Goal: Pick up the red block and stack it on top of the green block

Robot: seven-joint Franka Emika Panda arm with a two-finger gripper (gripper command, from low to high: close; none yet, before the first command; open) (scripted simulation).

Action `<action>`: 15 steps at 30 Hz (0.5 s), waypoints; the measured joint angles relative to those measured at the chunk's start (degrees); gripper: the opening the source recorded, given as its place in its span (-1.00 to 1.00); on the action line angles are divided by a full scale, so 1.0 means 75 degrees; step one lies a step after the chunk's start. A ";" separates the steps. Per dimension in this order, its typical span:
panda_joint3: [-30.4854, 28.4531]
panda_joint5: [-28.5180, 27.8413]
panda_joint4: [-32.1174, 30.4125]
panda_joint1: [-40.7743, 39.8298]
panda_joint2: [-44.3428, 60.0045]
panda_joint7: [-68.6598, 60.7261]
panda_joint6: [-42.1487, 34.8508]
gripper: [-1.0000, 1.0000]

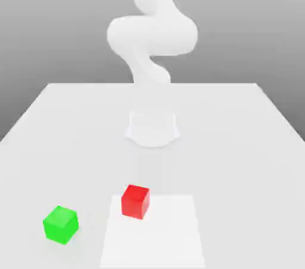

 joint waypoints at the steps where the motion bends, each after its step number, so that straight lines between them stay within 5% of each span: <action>1: 0.0011 -0.0006 -0.0217 -0.0049 0.0262 0.0076 0.0186 0.00; 15: 0.0010 -0.0056 -0.3226 -0.0626 0.4020 0.1135 0.2812 0.00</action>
